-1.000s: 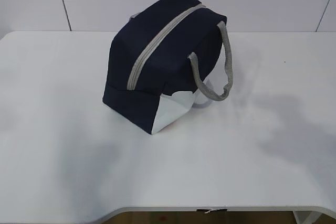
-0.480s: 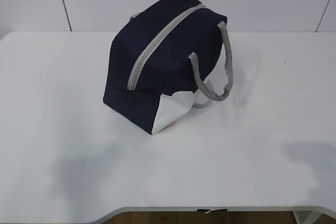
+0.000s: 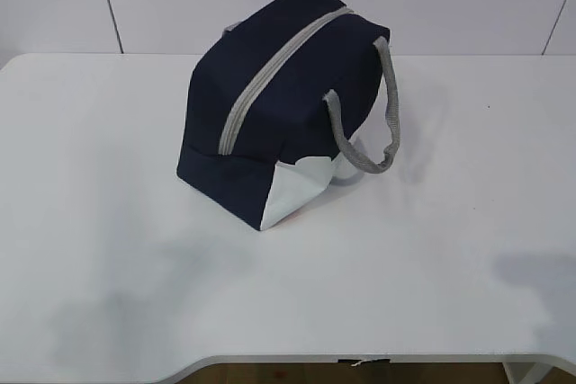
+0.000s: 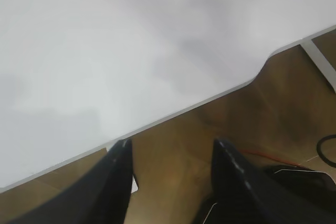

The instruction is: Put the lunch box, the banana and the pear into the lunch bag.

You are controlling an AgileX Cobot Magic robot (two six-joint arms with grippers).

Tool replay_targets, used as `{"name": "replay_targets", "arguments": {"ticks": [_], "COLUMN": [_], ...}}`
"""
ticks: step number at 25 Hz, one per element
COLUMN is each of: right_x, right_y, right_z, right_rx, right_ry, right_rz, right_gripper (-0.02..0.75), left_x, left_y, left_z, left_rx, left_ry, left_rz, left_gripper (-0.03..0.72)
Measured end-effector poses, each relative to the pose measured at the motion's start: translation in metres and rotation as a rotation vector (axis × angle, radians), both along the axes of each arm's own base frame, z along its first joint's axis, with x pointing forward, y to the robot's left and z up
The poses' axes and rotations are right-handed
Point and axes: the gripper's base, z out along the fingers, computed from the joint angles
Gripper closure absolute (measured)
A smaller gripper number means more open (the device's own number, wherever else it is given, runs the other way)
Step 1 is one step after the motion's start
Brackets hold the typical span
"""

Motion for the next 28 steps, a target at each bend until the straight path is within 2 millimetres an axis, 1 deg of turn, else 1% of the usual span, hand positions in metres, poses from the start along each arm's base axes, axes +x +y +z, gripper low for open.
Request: {"name": "replay_targets", "arguments": {"ticks": [23, 26, 28], "right_x": [0.001, -0.004, -0.009], "right_y": [0.0, 0.0, 0.0], "right_z": [0.001, 0.002, 0.003], "right_rx": [-0.002, -0.005, -0.005], "right_ry": [-0.016, -0.05, -0.086], "right_rz": [-0.001, -0.001, -0.001], "right_gripper": [0.326, 0.326, 0.326], "left_x": [-0.002, -0.007, -0.009], "left_y": [0.001, 0.003, 0.005], "left_z": [0.0, 0.001, 0.002], "left_rx": [0.0, -0.009, -0.013], "left_ry": [-0.014, -0.044, -0.066], "left_rz": [0.001, 0.033, 0.095], "left_gripper": [0.317, 0.317, 0.317]}}
